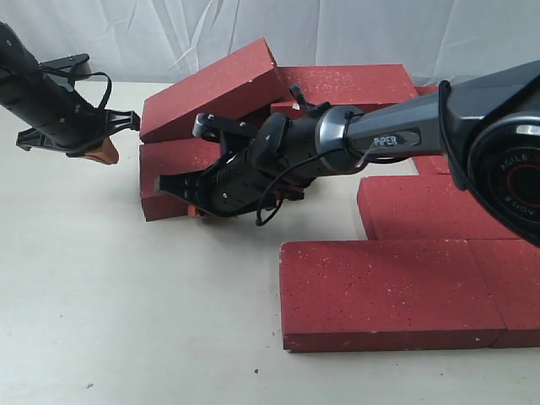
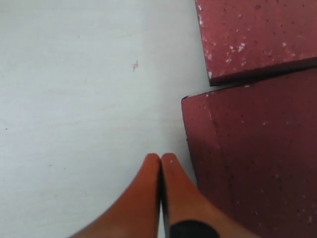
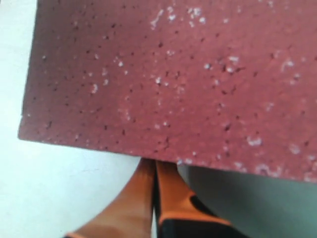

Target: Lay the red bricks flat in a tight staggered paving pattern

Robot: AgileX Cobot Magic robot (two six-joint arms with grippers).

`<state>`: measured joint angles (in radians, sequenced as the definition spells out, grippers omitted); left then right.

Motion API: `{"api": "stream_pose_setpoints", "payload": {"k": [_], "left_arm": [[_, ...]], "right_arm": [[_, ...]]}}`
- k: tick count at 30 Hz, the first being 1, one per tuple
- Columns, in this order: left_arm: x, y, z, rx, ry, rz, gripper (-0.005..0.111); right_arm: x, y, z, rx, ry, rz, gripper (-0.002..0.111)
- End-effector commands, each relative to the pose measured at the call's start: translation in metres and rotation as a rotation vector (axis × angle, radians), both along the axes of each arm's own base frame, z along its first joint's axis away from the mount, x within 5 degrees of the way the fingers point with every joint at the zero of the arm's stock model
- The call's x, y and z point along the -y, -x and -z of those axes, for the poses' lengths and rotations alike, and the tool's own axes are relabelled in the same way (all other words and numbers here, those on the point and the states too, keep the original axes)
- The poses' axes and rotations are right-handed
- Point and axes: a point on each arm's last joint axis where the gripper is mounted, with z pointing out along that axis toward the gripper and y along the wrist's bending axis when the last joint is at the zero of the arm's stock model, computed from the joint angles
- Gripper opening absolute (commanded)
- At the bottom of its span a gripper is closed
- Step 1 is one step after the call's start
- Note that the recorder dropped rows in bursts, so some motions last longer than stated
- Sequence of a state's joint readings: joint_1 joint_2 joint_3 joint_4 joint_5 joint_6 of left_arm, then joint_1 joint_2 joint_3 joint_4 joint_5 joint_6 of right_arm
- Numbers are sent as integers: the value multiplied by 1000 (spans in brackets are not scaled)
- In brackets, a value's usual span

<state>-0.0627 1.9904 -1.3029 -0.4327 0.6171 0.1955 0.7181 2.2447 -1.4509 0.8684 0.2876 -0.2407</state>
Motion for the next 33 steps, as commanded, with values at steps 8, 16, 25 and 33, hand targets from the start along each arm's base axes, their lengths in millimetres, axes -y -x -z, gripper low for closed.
{"api": "stream_pose_setpoints", "payload": {"k": [8, 16, 25, 33], "left_arm": [[0, -2, -2, 13, 13, -17, 0], [0, -3, 3, 8, 9, -16, 0], [15, -5, 14, 13, 6, 3, 0], [44, -7, 33, 27, 7, 34, 0]], "right_arm": [[-12, 1, -6, 113, -22, 58, -1], [-12, 16, -36, 49, -25, -92, -1], [32, 7, -104, 51, -33, -168, -1], [91, -20, -124, 44, 10, -105, -1]]}}
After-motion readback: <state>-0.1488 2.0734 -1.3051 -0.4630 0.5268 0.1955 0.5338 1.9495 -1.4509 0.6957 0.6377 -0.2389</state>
